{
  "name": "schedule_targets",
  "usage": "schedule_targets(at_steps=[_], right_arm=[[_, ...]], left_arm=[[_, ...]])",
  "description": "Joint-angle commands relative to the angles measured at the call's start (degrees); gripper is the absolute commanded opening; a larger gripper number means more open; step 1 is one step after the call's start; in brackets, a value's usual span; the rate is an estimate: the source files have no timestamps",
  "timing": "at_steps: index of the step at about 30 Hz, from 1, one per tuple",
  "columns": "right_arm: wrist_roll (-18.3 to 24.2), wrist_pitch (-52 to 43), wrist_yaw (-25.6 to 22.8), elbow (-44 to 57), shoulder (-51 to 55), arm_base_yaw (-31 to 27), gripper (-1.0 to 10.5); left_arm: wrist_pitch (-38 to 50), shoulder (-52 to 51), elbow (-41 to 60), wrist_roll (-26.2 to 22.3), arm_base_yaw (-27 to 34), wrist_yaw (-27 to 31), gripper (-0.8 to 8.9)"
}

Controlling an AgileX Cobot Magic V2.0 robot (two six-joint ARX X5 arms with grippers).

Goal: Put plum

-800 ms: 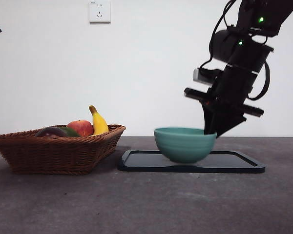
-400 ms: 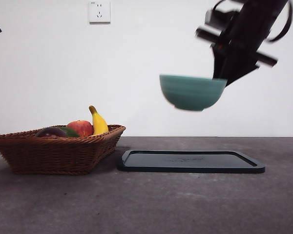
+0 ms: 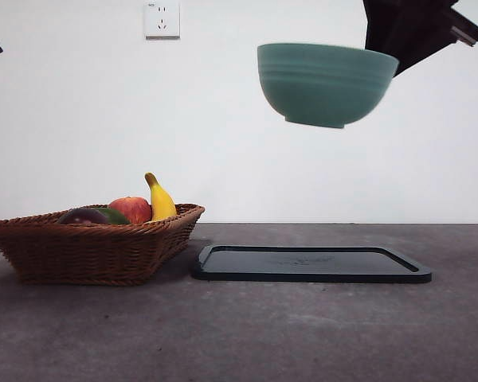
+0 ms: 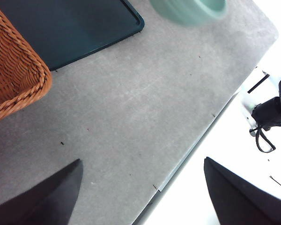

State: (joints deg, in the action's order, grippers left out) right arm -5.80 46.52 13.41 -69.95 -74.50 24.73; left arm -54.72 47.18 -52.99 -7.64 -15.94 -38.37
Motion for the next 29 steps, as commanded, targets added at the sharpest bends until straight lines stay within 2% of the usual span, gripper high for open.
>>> schedule_targets(at_steps=[1,6,15,29], right_arm=[[0.1,-1.5,0.0,4.0,1.7,2.4,0.1],[-1.3,-5.2,0.0,11.6,3.5,6.0,0.1],[-5.0,-17.7,0.0,23.1,2.7,9.4,0.1],[-5.3,-23.6,-1.7,26.1,-6.2,9.6,0.1]], left_arm=[[0.3,0.3,-1.1,-0.7,-0.2,-0.4,4.02],[0.3,0.3,-1.1,-0.7,-0.2,-0.4,4.02],[0.2,0.3,-1.1,-0.7,-0.2,-0.4,4.02],[0.2,0.3,-1.1,-0.7,-0.2,-0.4,4.02]])
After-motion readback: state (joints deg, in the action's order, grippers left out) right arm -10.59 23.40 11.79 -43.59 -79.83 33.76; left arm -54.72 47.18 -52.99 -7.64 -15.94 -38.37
